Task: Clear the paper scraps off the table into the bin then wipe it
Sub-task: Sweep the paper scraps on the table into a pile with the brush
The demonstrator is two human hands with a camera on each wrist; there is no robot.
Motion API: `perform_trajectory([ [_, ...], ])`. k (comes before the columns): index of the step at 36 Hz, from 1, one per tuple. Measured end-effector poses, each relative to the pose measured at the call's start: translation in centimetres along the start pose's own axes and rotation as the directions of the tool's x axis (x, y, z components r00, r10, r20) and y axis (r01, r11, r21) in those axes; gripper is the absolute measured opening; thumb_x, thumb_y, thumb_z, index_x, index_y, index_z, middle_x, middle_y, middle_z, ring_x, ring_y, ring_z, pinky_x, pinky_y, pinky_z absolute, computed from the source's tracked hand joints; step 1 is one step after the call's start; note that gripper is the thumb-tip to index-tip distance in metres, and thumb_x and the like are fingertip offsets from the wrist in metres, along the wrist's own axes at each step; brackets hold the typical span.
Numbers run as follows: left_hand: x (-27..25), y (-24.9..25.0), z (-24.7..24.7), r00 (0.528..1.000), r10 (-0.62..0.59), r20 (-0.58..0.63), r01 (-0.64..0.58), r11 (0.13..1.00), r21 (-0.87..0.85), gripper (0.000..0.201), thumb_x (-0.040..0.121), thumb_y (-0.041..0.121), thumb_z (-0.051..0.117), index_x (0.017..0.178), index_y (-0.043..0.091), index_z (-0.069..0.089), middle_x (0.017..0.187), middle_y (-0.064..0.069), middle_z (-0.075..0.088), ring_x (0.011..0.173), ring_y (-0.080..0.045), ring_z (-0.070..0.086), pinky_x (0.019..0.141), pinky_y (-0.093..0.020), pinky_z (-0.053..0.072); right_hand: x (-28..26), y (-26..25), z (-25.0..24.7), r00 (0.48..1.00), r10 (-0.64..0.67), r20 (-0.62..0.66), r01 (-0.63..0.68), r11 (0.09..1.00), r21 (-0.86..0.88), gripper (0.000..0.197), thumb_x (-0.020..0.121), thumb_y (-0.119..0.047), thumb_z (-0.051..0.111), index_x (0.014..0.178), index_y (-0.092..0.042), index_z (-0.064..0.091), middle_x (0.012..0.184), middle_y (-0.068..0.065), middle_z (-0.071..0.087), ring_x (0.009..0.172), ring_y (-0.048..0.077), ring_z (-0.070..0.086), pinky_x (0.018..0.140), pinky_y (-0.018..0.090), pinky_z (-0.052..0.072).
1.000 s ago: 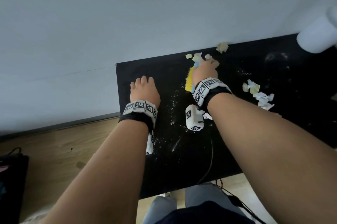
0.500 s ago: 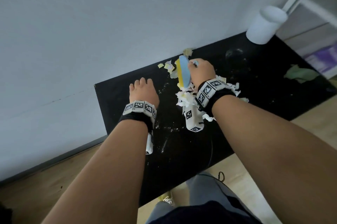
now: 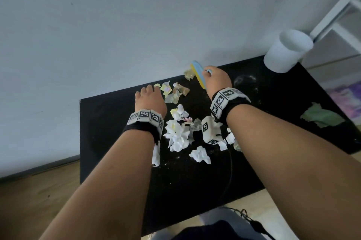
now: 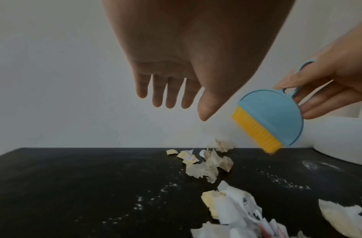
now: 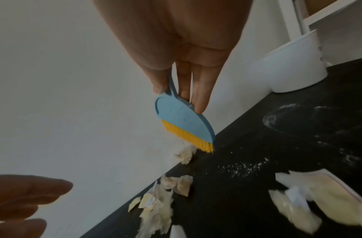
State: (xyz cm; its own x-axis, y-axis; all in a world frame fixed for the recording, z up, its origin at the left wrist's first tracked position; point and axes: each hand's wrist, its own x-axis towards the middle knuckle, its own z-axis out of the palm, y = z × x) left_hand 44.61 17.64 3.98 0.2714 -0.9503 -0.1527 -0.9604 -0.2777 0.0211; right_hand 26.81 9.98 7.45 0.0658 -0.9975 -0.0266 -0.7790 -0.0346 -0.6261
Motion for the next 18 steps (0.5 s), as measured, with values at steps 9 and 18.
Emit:
perform_trajectory([
  [9,1.6,4.7,3.3,0.992,-0.120,0.048,0.122,0.991,-0.051,0.038,0.092,0.018,0.045,0.129,0.012,0.047,0.127,-0.006,0.050,0.122,-0.026,0.045,0.108,-0.041,0.033,7.3,2.8,0.5,0.980,-0.144,0.141,0.168,0.969,-0.182,0.023,0.100,-0.019,0.038,0.085,-0.016,0.055,0.072,0.008,0.048,0.076,0.027,0.045,0.057,0.031,0.028],
  [18,2.1,4.0,4.0,0.970,-0.239,0.056,0.242,0.968,-0.070,0.038,0.092,0.019,0.047,0.130,0.012,0.046,0.128,-0.007,0.050,0.123,-0.026,0.046,0.109,-0.041,0.034,9.4,2.3,3.5,0.927,-0.149,0.345,0.234,0.948,-0.218,0.038,0.098,-0.016,0.039,0.060,-0.014,0.040,0.058,0.000,0.037,0.071,0.025,0.043,0.062,0.029,0.027],
])
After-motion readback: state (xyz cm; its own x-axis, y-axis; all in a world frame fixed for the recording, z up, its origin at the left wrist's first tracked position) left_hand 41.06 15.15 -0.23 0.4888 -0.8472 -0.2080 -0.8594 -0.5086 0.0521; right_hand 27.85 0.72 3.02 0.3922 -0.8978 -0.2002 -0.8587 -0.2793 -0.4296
